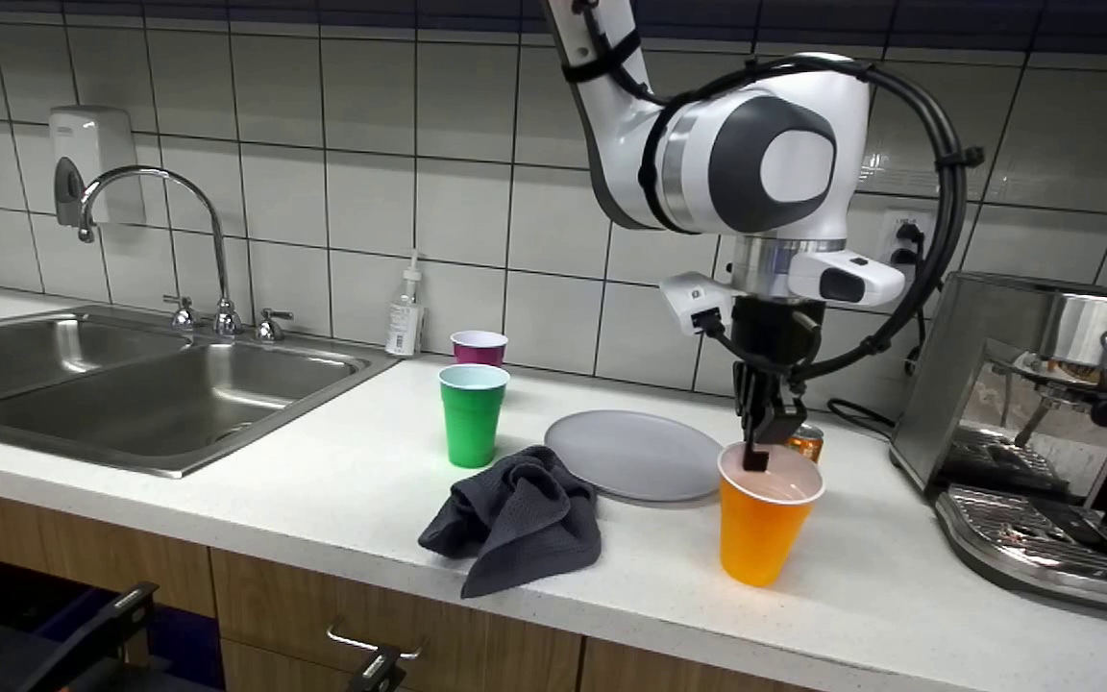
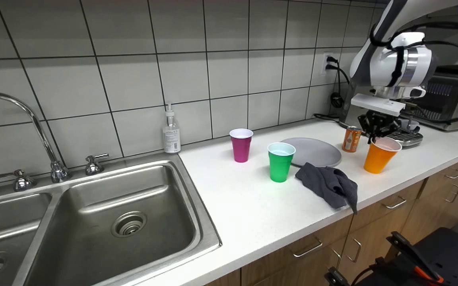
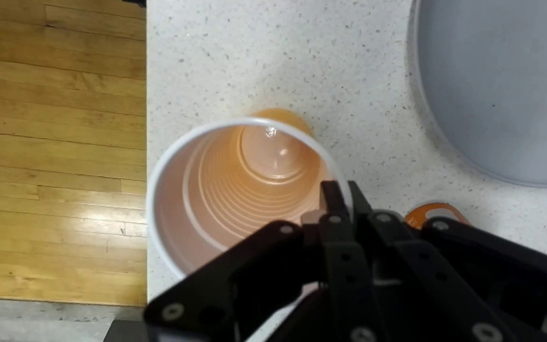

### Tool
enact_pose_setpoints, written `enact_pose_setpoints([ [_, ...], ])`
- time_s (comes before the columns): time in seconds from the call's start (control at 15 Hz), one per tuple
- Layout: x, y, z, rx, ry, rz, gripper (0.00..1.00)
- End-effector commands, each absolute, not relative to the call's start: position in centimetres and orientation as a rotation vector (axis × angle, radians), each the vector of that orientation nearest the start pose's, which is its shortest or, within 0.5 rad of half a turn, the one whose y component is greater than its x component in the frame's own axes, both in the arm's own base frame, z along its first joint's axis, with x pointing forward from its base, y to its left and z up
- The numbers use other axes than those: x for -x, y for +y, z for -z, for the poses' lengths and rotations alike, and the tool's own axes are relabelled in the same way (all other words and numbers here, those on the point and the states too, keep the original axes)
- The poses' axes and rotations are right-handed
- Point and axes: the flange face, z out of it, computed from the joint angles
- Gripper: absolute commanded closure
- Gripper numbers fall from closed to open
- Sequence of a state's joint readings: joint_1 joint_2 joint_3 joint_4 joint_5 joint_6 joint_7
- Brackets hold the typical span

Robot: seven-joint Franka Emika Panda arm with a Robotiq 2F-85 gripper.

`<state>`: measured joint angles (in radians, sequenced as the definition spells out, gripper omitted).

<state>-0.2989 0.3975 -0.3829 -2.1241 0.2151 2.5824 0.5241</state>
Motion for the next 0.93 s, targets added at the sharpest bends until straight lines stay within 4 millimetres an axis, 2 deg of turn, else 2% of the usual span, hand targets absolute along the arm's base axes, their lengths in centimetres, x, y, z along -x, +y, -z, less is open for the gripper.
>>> enact_pose_setpoints([
  [0.0,-45.5,-36.6,-25.8,2.486,1.962,0.192,0.99],
  [0.4,-46.7,-35.0,-27.9,2.525,1.903,0.246,0.99],
  [0.87,-48.6,-33.2,-30.0,2.647,1.800,0.287,0.99],
])
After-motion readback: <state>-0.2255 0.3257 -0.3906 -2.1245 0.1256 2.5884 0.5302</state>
